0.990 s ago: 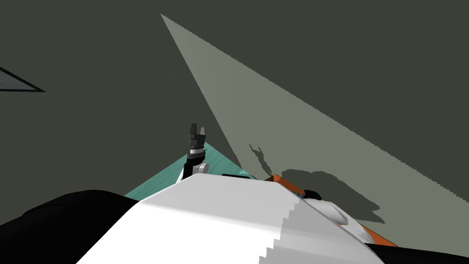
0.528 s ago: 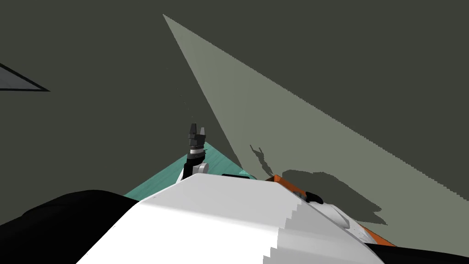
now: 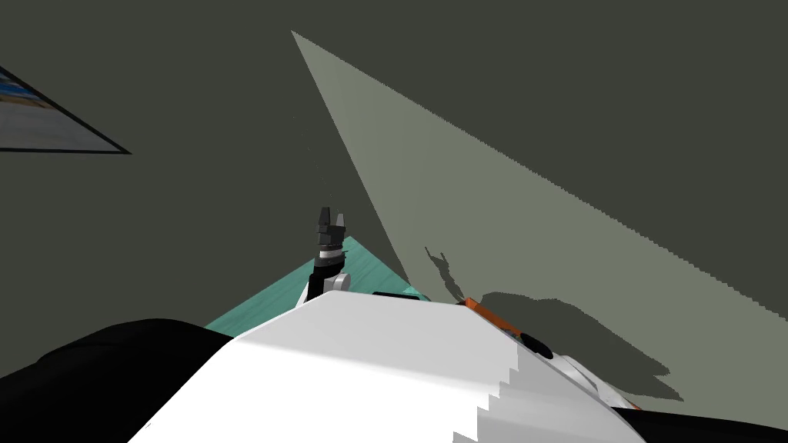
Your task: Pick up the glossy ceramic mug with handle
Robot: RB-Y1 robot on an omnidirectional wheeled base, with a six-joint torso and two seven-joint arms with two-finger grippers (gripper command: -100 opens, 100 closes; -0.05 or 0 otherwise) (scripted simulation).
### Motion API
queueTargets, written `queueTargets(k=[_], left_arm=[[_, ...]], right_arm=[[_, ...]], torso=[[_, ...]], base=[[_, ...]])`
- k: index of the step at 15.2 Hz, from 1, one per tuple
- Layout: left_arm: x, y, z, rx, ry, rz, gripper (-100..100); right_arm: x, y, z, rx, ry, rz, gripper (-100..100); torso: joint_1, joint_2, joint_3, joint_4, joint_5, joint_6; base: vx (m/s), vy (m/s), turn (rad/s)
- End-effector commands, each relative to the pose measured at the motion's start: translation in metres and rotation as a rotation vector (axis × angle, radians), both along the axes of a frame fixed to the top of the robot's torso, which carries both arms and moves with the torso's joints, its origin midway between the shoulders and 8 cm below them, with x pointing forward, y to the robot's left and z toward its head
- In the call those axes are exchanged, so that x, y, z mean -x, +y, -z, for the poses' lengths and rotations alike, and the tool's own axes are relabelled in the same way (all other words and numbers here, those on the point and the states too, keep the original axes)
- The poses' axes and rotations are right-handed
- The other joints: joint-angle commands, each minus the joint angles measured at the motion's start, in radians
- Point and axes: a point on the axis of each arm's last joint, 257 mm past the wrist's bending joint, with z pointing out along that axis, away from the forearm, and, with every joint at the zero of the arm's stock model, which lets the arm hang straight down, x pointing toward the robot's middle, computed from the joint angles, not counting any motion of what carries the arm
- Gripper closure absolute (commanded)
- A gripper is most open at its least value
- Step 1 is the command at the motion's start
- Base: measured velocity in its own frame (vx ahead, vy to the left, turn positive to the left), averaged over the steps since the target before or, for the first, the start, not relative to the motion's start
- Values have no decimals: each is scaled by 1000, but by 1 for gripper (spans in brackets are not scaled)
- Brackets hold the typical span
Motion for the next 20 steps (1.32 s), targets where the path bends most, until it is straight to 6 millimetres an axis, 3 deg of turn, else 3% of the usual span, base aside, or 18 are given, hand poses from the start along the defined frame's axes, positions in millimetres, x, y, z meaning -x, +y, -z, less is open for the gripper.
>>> queueTargets(k=[1, 2, 4, 7, 19, 20], left_arm=[[0, 0, 0, 0, 0, 0, 0], [0, 0, 0, 0, 0, 0, 0], [0, 0, 0, 0, 0, 0, 0], [0, 0, 0, 0, 0, 0, 0], [0, 0, 0, 0, 0, 0, 0], [0, 0, 0, 0, 0, 0, 0]], right_arm=[[0, 0, 0, -10, -24, 39, -100], [29, -10, 3, 20, 33, -9, -100], [34, -17, 2, 34, 27, -9, -100], [24, -13, 1, 14, -32, 8, -100], [24, -7, 18, 5, -56, 70, -100], [24, -7, 18, 5, -57, 71, 100]], torso=[[0, 0, 0, 0, 0, 0], [0, 0, 0, 0, 0, 0], [1, -1, 0, 0, 0, -2], [-1, -1, 0, 0, 0, -1], [-12, -1, 0, 1, -5, -2], [-13, -1, 0, 1, -6, -2]], base=[[0, 0, 0], [0, 34, 282], [0, 40, 264], [-1, 11, -13], [-11, -25, 29], [-5, -5, 2]])
